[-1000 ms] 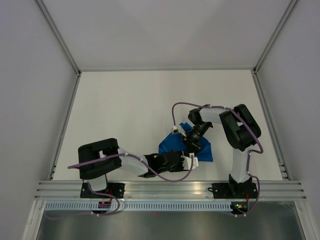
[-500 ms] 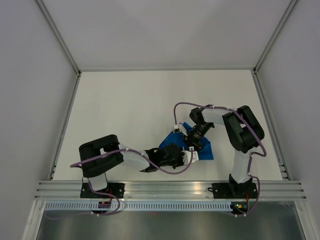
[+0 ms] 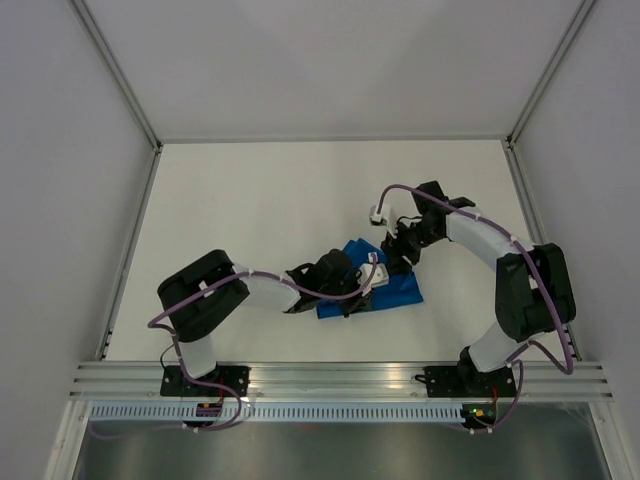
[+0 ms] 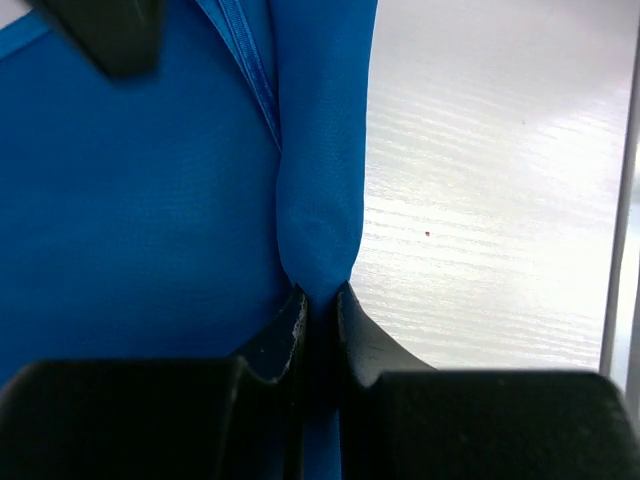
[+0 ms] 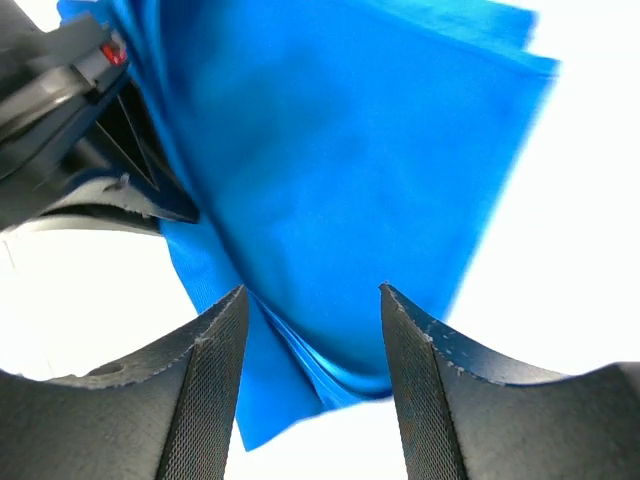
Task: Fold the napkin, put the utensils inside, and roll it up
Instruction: Roll the napkin with the utensil
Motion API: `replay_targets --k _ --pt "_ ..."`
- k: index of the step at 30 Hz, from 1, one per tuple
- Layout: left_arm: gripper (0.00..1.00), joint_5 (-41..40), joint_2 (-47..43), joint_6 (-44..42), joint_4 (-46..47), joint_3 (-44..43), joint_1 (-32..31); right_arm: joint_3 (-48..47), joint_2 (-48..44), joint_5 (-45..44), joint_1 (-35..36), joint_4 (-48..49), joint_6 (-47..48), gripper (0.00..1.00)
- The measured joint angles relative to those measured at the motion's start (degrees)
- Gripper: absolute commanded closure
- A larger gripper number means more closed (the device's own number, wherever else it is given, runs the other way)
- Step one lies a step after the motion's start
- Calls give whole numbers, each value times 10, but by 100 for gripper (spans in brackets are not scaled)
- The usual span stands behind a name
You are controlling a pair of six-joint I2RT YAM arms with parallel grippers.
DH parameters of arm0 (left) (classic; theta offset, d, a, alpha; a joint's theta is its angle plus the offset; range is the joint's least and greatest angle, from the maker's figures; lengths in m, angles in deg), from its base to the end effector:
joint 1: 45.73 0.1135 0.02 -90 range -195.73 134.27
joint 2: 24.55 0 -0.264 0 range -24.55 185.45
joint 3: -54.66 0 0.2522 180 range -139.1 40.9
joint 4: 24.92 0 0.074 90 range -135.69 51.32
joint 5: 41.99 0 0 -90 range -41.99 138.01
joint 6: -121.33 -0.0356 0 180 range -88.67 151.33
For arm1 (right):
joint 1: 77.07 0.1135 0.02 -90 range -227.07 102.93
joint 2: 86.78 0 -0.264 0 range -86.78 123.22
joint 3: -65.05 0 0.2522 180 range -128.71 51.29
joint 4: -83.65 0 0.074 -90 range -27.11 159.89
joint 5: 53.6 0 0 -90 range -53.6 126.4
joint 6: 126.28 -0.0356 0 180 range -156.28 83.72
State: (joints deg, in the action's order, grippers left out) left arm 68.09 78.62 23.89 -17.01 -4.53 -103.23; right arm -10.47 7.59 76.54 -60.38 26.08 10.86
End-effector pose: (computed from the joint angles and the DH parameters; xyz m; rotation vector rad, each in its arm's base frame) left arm 0.1769 -0.3005 0.1322 1.4007 1.8178 -0.8586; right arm 0.2832 0.1089 0.1969 -1.4773 2.1570 0.8391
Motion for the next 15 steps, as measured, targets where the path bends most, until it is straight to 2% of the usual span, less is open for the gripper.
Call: replay_targets --k 6,11,15 --pt "98 97 38 38 -38 -48 46 26 -101 0 -68 54 -15 38" --pt "98 172 80 70 -79 -100 75 127 -237 1 -67 87 -7 41" --pt "98 226 107 97 -105 -130 94 177 -289 3 -56 90 12 41"
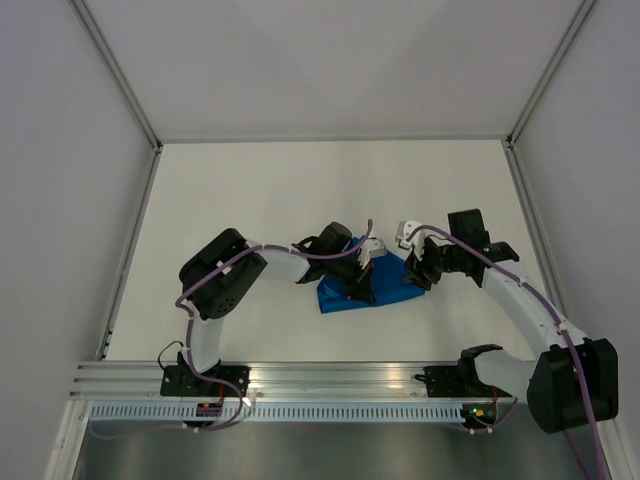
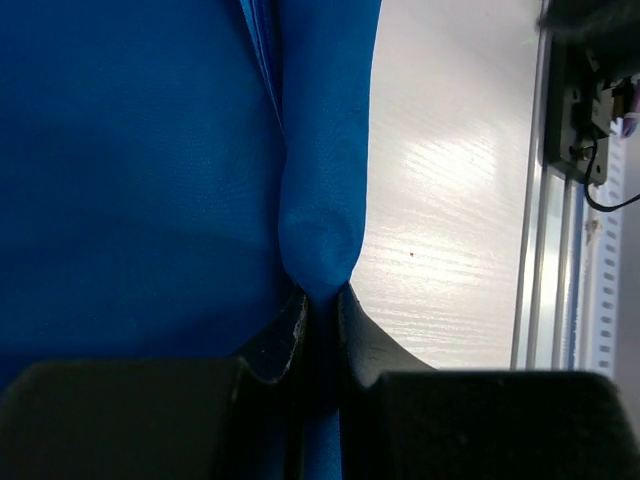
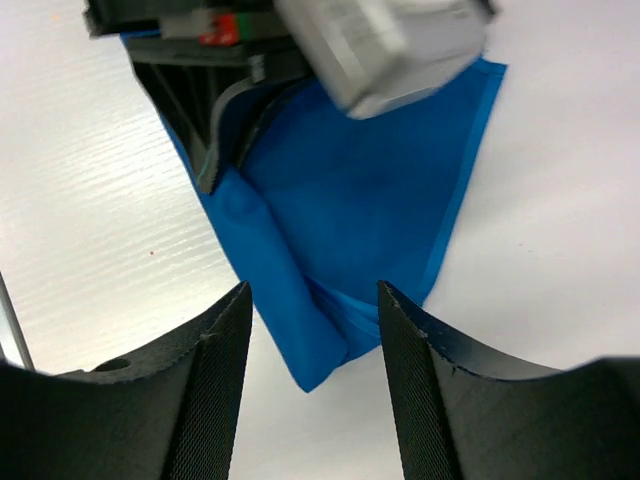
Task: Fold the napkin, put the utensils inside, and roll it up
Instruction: Roll the napkin with the utensil
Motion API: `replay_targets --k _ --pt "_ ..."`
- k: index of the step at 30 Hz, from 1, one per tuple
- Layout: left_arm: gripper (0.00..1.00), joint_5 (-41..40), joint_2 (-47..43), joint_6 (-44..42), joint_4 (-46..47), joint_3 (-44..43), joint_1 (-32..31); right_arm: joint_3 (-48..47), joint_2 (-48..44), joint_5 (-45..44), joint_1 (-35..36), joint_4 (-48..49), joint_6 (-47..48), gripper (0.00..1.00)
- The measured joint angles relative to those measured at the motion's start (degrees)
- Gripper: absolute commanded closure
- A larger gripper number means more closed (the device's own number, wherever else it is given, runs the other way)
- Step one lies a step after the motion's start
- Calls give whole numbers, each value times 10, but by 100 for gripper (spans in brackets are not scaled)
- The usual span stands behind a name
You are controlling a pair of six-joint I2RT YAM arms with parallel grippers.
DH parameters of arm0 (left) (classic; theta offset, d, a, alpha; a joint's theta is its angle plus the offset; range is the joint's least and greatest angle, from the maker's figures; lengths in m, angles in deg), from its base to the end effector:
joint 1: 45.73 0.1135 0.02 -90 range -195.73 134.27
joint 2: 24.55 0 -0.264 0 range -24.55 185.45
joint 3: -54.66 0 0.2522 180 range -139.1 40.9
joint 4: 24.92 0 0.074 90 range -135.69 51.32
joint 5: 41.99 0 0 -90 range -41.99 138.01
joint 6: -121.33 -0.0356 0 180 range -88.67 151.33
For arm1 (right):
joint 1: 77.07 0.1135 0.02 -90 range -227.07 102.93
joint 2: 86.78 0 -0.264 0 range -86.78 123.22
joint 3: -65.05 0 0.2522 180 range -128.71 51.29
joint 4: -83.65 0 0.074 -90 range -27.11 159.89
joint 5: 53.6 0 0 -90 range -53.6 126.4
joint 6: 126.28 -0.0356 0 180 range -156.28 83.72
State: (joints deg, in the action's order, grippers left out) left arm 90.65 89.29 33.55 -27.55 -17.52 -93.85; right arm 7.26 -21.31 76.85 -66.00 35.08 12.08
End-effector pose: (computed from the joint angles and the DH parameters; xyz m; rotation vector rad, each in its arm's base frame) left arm 0.2403 -0.3041 0.1174 1.3098 2.0725 -1.2882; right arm 0.2080 0.0642 0.2359 -1.3696 1.8787 0.5825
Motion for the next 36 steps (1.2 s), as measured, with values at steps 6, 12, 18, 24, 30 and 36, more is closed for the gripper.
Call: replay_targets --k 6,12,18,24,30,36 --pt "98 43 24 23 -35 -30 14 94 -39 -41 85 43 9 40" --pt "98 83 39 42 -64 -42 22 161 -35 -120 205 127 4 41" --pt "98 109 49 56 -89 -50 28 173 -3 -170 250 190 2 42" --pt "98 129 57 64 -104 -55 31 178 6 -194 289 219 -6 43" --pt "98 141 66 70 -118 -65 33 178 37 -207 324 235 -8 46" --pt "91 151 70 72 -129 -67 34 176 59 -218 339 269 -15 61"
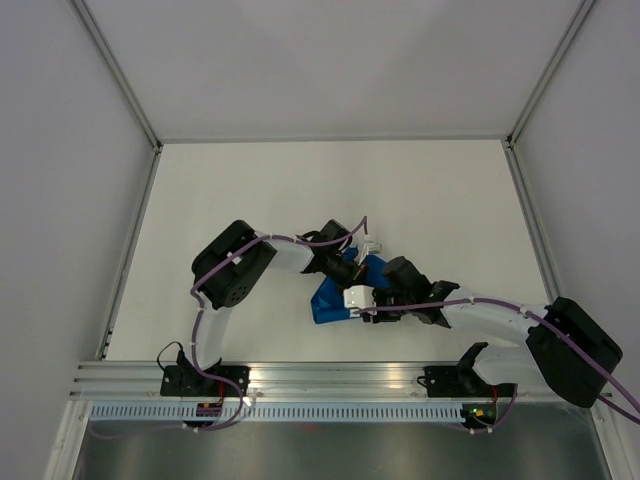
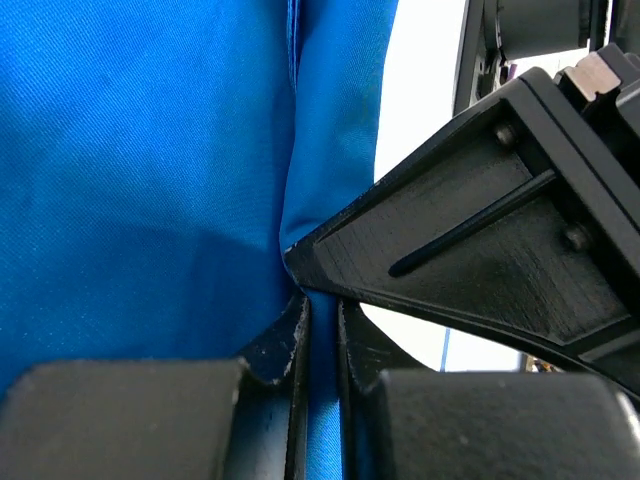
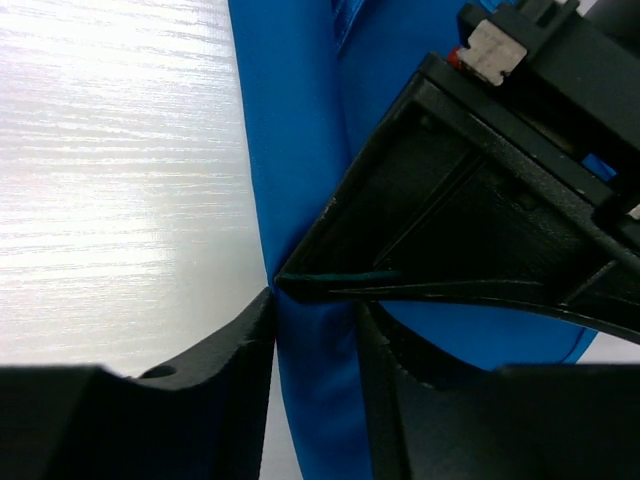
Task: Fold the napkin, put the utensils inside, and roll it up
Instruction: Roll the napkin with the utensil
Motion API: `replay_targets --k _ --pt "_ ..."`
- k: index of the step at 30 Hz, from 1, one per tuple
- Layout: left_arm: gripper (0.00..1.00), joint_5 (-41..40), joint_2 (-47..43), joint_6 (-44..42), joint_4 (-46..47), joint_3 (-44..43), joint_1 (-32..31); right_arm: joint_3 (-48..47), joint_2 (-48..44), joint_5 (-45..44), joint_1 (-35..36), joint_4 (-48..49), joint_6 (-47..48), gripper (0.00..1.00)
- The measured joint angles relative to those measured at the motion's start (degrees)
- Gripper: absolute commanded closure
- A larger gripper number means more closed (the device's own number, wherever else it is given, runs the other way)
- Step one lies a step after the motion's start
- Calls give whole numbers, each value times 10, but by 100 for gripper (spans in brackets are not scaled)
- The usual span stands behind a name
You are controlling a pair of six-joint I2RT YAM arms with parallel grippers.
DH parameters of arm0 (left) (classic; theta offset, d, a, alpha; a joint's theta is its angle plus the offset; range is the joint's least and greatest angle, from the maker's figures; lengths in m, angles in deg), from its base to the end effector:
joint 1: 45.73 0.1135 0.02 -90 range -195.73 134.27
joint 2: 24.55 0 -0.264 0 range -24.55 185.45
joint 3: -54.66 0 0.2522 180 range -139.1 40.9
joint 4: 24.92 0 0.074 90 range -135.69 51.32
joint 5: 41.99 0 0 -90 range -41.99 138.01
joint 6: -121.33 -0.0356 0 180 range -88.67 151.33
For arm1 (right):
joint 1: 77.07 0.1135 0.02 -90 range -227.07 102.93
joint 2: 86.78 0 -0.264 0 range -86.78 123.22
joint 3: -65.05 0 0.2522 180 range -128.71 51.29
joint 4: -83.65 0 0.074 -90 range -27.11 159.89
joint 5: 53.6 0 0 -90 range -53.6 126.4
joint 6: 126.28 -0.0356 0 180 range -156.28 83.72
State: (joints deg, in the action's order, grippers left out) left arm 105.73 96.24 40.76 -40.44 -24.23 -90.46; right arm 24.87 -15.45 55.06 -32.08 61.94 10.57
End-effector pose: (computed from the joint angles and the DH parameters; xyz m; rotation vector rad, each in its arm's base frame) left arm 0.2580 -0.2979 0.0935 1.2001 2.3759 -1.6391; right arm 0.1450 0.1610 0.1473 -1.8636 1.6154 0.3911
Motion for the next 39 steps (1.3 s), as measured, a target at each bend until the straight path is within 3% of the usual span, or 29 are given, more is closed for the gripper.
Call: replay_targets --k 3,5,11,22,28,32,39 --pt "74 2 0 0 -4 0 2 -1 4 -2 0 3 -5 74" --pt "69 1 0 2 -7 0 3 -2 6 -4 2 2 -6 79" --pt "62 -10 -17 13 -11 8 7 -9 13 -4 2 -3 -6 89" --pt "60 -84 -106 49 21 65 55 -37 33 11 2 -43 -3 94" --pt "61 -149 -233 85 82 133 103 -64 60 33 -8 -74 2 94" --pt "59 -230 -374 119 150 227 124 -100 97 70 -36 -112 12 94" --pt "57 -385 -582 145 263 376 91 -205 202 161 -97 -226 47 94"
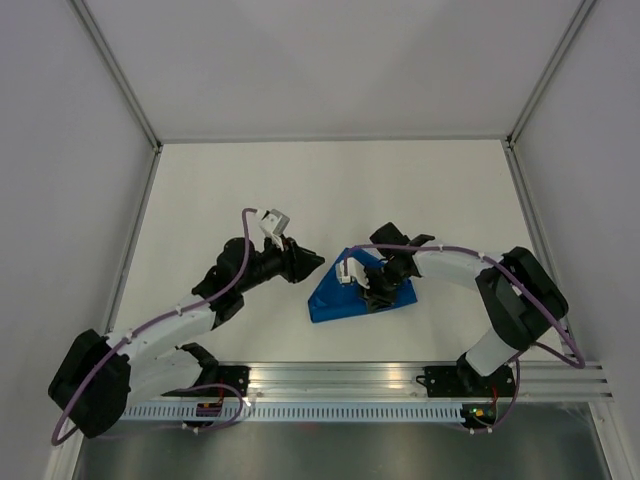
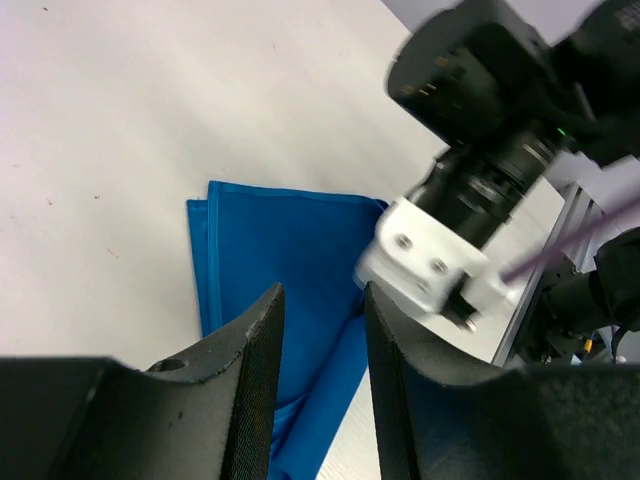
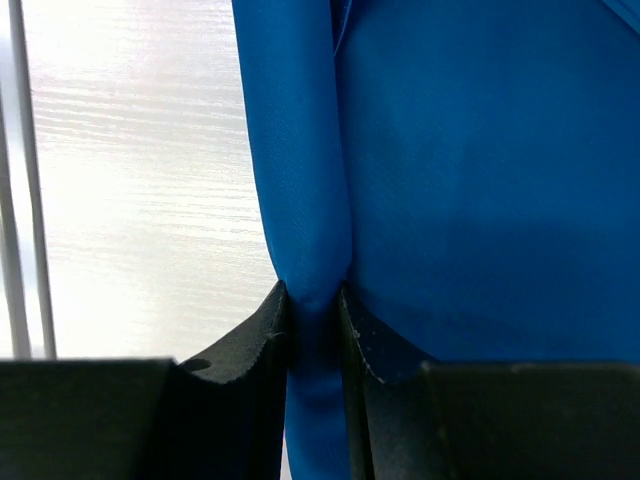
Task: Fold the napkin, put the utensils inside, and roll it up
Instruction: Roll the napkin with the utensil
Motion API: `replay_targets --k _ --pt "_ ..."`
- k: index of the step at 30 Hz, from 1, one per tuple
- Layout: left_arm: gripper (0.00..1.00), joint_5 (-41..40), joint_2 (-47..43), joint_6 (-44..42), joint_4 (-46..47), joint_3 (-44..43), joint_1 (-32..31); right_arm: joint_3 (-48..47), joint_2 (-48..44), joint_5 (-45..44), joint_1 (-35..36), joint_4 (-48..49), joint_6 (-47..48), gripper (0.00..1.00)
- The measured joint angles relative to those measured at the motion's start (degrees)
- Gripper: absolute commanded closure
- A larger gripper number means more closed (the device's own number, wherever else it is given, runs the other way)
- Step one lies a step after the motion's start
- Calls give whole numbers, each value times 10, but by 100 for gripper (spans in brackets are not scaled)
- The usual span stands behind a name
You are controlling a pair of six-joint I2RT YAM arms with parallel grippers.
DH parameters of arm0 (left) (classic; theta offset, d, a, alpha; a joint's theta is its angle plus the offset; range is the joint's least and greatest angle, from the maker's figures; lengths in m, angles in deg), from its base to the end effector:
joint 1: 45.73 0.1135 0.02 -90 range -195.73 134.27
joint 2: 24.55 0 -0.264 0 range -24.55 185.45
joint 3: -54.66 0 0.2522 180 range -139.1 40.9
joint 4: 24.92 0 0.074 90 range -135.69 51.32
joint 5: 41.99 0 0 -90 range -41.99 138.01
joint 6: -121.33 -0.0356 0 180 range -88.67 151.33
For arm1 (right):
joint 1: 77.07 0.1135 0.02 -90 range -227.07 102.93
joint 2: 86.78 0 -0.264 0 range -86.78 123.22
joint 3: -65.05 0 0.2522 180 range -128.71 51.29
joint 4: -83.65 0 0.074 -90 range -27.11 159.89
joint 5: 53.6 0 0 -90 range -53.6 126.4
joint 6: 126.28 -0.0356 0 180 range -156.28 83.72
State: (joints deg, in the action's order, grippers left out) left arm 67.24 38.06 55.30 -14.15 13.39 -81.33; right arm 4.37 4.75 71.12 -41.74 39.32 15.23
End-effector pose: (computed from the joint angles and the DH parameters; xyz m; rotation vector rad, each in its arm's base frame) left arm 0.1877 -0.1488 0.2364 0.4459 1.8121 -1.0342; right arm 0.2085 0.1727 0.1483 -1.9347 1.8849 0.7859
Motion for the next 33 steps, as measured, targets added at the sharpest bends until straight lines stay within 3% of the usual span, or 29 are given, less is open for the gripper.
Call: replay_targets --k 5,10,17,22,33 --pt "55 -129 -111 -24 17 70 -88 -77 81 59 -37 -93 22 94" --pt "53 -230 -118 -101 17 72 -214 -126 135 98 -58 -153 32 94" --pt "48 -295 9 -213 21 65 -307 -160 173 118 -70 -194 33 94" --pt "48 -315 135 -296 24 15 -359 -172 187 124 -73 -209 31 94" --pt "42 -329 331 -412 65 -66 -375 -178 199 131 -75 -229 26 94"
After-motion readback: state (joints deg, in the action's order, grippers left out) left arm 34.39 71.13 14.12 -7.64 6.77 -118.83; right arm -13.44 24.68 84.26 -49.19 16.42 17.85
